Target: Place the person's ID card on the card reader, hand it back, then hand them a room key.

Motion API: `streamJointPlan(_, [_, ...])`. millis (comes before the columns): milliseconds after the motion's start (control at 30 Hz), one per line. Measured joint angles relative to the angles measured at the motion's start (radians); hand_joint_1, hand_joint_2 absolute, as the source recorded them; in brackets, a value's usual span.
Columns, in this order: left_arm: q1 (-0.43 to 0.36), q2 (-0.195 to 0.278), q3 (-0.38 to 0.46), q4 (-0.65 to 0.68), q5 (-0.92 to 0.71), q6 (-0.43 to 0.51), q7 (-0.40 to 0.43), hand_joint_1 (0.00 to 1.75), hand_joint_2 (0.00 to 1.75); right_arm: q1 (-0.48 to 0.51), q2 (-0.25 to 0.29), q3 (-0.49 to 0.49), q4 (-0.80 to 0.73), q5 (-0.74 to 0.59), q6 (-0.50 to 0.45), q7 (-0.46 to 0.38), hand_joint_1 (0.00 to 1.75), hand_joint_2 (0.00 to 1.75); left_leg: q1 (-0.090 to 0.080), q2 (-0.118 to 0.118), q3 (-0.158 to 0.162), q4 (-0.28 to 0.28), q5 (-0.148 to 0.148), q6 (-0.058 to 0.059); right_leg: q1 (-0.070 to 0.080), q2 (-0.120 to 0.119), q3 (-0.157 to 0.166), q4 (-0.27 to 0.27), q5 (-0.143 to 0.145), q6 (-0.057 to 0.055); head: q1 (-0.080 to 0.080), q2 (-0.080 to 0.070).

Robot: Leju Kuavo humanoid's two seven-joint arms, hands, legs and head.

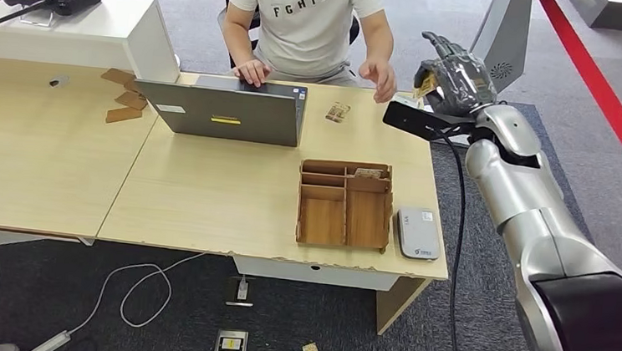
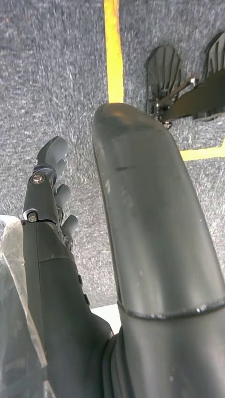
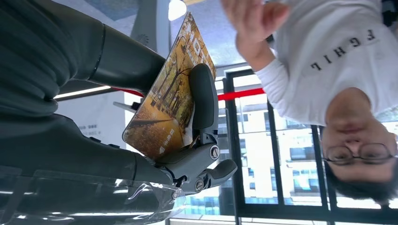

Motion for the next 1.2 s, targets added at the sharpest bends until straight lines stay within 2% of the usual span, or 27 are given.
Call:
streamJointPlan(300, [-0.015,-0.006,-0.014,0.0,-0.007,-0.001,0.001,0.0,0.0,-0.034,0.104,0.025,-0.003,0.006,0.024,0.0,1.75,1.75,0.001,0.0,0.0,0.0,0.0,0.0,0.001,0.0,0.0,0.0,0.0,0.0,0.0,0.0])
streamJointPlan(533, [-0.017,-0.012,-0.02,0.0,-0.014,-0.001,0.004,0.0,0.0,-0.036,0.154,0.044,0.009,0.009,0.041,0.003,1.75,1.75,0.001,0.0,0.0,0.0,0.0,0.0,0.0,0.0,0.0,0.0,0.0,0.0,0.0,0.0])
streamJointPlan(833, [-0.016,-0.019,-0.034,0.0,-0.013,-0.001,0.006,0.0,0.0,-0.034,0.178,0.058,0.039,0.007,0.043,0.012,1.75,1.75,0.001,0.0,0.0,0.0,0.0,0.0,0.0,0.0,0.0,0.0,0.0,0.0,0.0,0.0])
streamJointPlan(1200, [-0.009,-0.021,-0.037,0.0,-0.012,0.005,0.006,0.0,0.0,-0.03,0.18,0.062,0.066,0.009,0.044,0.026,1.75,1.75,0.001,0.0,0.0,0.0,0.0,0.0,0.0,0.0,0.0,0.0,0.0,0.0,0.0,0.0])
